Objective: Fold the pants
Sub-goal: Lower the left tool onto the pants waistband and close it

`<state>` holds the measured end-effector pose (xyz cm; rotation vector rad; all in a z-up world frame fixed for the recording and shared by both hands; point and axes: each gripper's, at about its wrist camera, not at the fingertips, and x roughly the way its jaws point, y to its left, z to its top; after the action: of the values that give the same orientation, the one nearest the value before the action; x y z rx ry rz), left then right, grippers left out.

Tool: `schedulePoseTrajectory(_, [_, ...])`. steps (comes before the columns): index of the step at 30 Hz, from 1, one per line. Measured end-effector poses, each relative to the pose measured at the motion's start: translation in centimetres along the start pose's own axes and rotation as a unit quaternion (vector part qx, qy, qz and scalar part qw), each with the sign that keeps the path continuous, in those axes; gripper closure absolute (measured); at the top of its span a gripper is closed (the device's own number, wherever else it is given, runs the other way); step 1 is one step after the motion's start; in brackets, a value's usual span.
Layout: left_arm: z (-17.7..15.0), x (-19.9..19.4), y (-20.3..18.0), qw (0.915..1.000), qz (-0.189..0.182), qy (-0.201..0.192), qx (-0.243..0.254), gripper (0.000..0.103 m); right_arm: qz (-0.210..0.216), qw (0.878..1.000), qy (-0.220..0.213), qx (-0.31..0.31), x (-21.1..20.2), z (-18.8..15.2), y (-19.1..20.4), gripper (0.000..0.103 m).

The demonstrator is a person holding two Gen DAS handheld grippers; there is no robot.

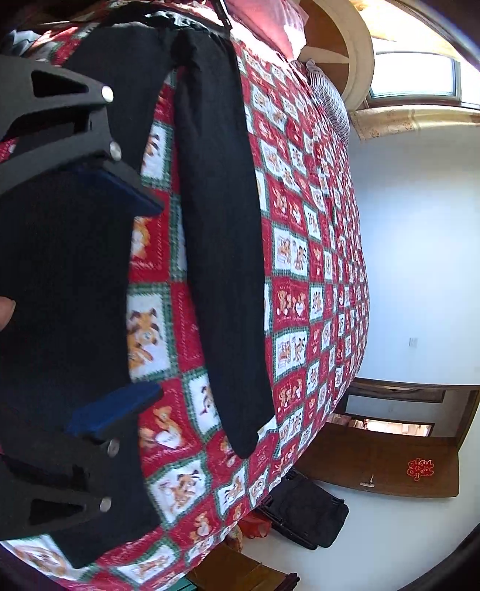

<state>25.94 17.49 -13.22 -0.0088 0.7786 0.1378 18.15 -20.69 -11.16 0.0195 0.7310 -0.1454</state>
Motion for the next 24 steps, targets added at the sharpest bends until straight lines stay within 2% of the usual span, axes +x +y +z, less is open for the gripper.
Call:
schedulePoseTrajectory(3, [0.2,1.4,0.2,0.9997,-0.017,0.018,-0.004,0.029,-0.013,1.0,0.006,-0.003,1.3,1.3,-1.2,0.028])
schedulePoseTrajectory(5, [0.3,2.4,0.3,0.9992,-0.025,0.03,-0.007,0.032,-0.019,1.0,0.017,-0.001,2.5,2.4,-2.5,0.037])
schedulePoseTrajectory(6, [0.3,2.8,0.4,0.9988,-0.031,0.036,-0.01,0.036,-0.022,0.999,0.023,0.006,3.1,2.9,-3.3,0.038])
schedulePoseTrajectory(7, [0.2,3.1,0.6,0.998,-0.044,0.044,-0.013,0.045,-0.023,0.999,0.029,0.015,3.8,3.5,-4.1,0.038])
schedulePoseTrajectory(9, [0.2,3.5,0.7,0.9956,-0.074,0.054,-0.022,0.054,-0.027,0.998,0.039,0.038,5.0,4.5,-5.9,0.04])
schedulePoseTrajectory(11, [0.4,3.6,0.6,0.9949,-0.079,0.058,-0.022,0.054,-0.034,0.996,0.051,0.059,6.5,5.6,-7.9,0.044])
schedulePoseTrajectory(14, [0.5,3.6,0.5,0.9945,-0.084,0.061,-0.014,0.055,-0.062,0.993,0.061,0.084,8.6,7.5,-11.3,0.044])
schedulePoseTrajectory(18, [0.8,3.7,0.3,0.9934,-0.095,0.063,0.001,0.063,-0.067,0.987,0.079,0.123,11.3,9.5,-15.3,0.044])
schedulePoseTrajectory(24, [0.7,3.7,0.0,0.9945,-0.089,0.055,0.012,0.063,-0.042,0.983,0.113,0.142,16.0,11.7,-18.3,0.044])
